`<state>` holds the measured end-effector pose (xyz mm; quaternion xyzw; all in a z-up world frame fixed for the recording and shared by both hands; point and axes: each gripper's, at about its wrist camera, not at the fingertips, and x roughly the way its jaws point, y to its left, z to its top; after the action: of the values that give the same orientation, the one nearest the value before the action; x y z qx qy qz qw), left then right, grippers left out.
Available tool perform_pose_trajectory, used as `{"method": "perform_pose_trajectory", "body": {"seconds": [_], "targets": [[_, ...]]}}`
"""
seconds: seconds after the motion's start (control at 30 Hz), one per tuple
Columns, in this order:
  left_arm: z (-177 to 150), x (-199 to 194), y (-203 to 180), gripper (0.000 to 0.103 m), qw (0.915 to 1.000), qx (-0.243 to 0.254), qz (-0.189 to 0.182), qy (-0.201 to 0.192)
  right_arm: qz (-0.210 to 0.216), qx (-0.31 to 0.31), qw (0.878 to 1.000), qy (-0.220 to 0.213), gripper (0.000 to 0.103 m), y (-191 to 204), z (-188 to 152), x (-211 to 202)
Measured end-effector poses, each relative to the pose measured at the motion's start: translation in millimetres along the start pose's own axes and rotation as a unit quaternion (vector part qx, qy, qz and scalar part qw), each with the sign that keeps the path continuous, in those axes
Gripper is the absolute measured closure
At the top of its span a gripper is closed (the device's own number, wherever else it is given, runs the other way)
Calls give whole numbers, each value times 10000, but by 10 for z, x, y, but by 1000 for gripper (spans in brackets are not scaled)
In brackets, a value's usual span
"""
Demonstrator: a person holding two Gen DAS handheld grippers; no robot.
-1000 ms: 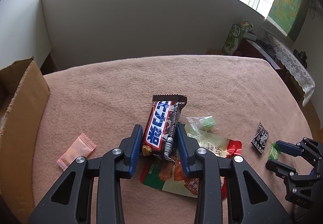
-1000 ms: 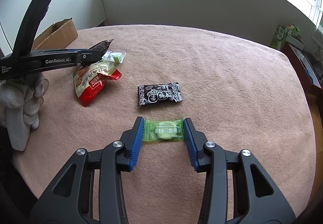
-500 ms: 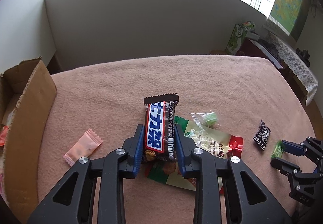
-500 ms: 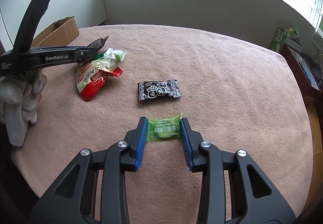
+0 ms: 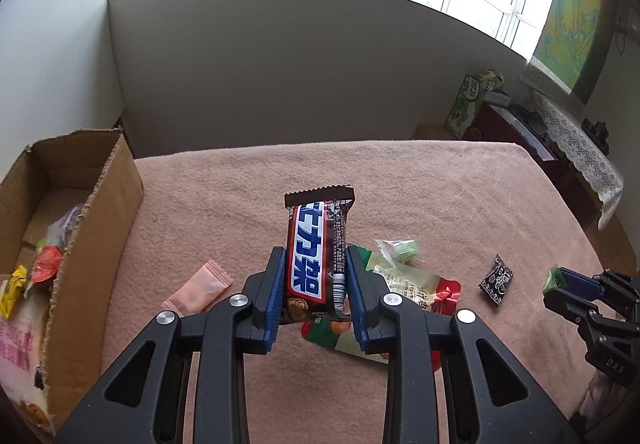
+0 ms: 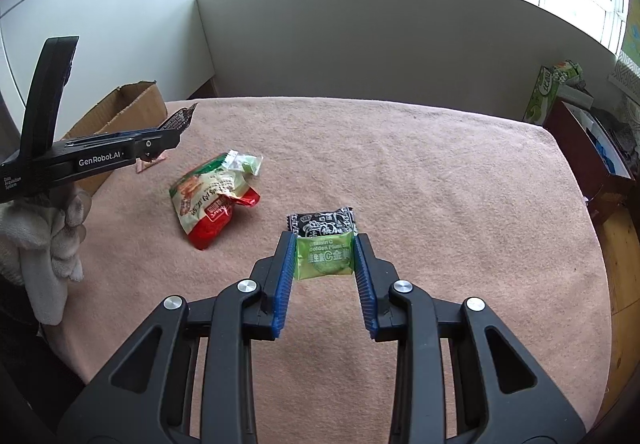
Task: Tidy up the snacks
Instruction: 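Carry the Snickers bar and green candy into the box and open both tools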
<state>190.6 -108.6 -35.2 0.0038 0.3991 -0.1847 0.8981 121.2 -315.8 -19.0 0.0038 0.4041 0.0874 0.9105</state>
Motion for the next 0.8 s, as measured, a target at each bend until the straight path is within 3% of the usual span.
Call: {"method": "perform_pose_trajectory", "body": {"seconds": [0.37,0.8], "targets": [[-16,-474,147,76,9988,-153,31,-455,384,-122,9988,-268,73,499,253,-116],[-206,-1040,707,76,9928,-612,293,-986,1143,-305,9922,-384,73,1413,631,41]]}}
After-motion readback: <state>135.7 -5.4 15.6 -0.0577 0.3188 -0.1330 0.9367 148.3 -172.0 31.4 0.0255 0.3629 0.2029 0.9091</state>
